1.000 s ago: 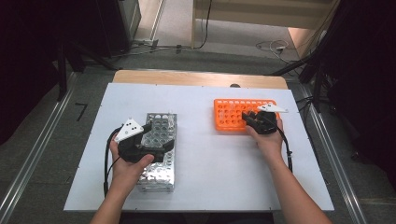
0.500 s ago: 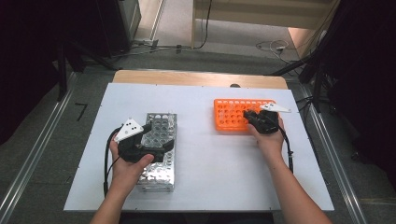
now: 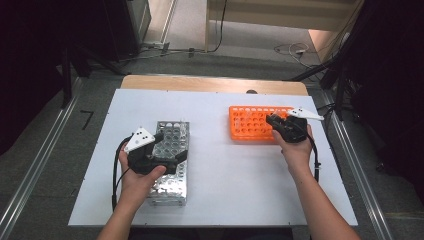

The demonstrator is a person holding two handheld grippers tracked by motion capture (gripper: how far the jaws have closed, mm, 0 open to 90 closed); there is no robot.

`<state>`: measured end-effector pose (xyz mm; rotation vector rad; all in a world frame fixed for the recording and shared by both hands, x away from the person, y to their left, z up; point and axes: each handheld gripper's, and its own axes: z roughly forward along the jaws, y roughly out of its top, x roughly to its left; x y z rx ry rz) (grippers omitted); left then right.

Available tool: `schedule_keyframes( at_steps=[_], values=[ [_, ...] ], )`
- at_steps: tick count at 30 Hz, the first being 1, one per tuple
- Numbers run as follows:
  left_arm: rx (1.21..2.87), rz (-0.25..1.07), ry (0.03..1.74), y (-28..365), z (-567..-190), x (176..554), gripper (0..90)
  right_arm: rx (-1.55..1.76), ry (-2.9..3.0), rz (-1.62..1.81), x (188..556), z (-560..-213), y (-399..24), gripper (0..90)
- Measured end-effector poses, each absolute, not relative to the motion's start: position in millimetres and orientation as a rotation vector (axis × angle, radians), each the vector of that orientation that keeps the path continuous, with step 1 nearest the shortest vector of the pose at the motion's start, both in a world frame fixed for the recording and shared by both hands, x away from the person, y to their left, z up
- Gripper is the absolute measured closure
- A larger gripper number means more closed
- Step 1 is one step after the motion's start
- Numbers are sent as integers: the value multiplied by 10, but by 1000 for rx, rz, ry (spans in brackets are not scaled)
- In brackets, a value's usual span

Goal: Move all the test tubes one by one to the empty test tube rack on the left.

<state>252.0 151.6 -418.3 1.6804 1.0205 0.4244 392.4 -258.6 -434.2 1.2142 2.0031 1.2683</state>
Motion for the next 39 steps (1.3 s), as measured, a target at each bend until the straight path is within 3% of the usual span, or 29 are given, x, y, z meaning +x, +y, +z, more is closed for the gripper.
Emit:
schedule_keyframes(
  at_steps=[19, 39],
  values=[
    [1691, 420, 1008, 1455, -4187, 2522, 0, 1050, 2114, 1341, 3474, -4157, -2374, 739],
    [1709, 371, 959, 1209, -4176, 2546, 0, 881, 2252, 1404, 2986, -4203, -2009, 738]
  ],
)
